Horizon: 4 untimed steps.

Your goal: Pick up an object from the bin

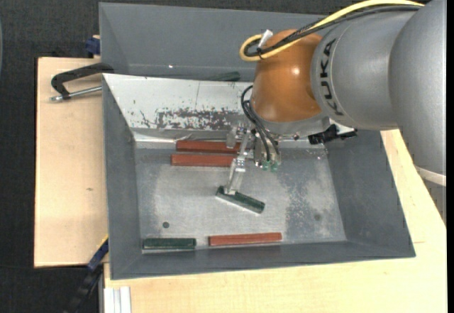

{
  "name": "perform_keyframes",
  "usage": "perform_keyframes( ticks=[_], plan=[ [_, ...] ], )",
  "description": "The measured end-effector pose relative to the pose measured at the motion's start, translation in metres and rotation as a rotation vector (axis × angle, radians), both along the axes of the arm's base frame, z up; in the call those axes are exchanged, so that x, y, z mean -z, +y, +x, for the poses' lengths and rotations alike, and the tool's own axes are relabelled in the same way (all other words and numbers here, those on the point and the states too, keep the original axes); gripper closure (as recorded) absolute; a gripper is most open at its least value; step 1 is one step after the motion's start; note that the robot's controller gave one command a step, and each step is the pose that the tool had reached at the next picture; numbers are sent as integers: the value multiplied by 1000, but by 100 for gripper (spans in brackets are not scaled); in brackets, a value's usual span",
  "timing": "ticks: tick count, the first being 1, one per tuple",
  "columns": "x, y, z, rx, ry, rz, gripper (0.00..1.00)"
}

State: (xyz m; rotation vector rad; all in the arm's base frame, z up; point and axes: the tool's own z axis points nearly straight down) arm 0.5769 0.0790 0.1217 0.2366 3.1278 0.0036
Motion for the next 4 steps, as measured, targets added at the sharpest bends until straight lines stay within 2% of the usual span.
perform_keyframes(
  ticks=[1,2,3,4],
  plan=[
    [34,2,-1,63,9,-2,0],
    [43,-5,28,-134,-11,0,100],
    [48,-4,23,-135,6,0,0],
    [48,-4,23,-135,7,0,0]
  ],
)
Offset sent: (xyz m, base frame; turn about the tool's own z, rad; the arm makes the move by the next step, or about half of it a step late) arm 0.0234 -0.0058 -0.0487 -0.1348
